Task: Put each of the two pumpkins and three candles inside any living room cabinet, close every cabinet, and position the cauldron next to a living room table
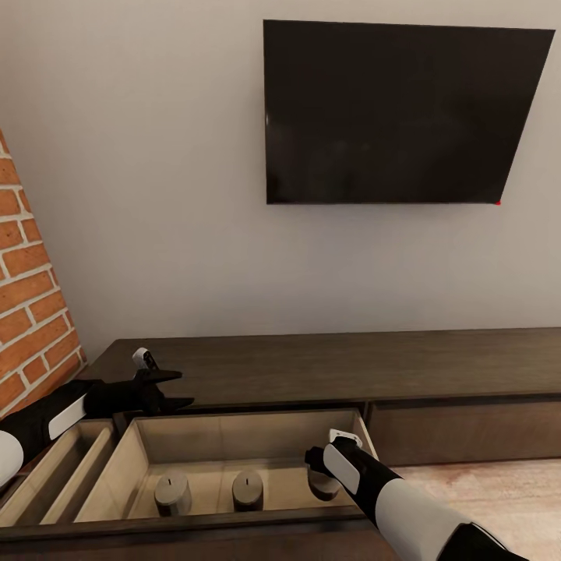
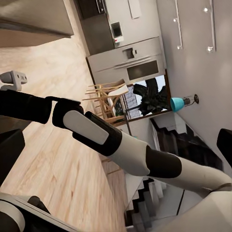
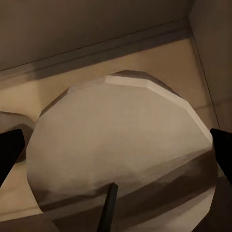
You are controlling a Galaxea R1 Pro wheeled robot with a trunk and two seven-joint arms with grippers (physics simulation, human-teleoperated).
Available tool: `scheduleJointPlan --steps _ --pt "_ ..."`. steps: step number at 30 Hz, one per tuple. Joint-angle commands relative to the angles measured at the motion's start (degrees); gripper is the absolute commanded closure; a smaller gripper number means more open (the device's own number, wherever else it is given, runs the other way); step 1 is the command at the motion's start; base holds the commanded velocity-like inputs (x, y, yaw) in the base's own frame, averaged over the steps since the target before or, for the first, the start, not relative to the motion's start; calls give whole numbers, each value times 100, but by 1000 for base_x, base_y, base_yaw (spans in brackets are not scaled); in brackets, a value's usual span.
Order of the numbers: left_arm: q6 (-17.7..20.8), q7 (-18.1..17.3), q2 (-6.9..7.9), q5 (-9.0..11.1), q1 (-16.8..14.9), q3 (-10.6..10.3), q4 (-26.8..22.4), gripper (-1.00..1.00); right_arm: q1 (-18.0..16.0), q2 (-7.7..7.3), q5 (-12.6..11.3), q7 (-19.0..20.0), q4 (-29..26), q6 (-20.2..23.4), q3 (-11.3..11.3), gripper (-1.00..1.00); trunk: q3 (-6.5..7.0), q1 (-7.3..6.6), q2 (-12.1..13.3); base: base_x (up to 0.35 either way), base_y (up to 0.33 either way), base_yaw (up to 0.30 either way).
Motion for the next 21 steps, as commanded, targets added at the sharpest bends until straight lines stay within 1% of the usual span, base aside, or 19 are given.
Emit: scheduleJointPlan --steps 1,2,12,19,21 --pt "61 -44 5 9 -10 -38 1 -100 -5 -4 -40 -47 -10 16 44 100 -6 -1 -3 0 0 0" --pt "61 -44 5 9 -10 -38 1 -100 -5 -4 -40 -47 -10 18 44 -100 -6 -1 -3 0 0 0" --pt "68 -44 5 9 -10 -38 1 -100 -5 -5 -40 -47 -7 21 44 -100 -6 -1 -3 0 0 0" --pt "70 -44 1 2 -10 -38 -7 -100 -5 -5 -40 -47 -10 21 44 -100 148 -22 13 0 0 0" --pt "70 -44 3 1 -10 -35 -8 -100 -5 -4 -40 -47 -10 21 44 -100 184 -66 93 0 0 0"
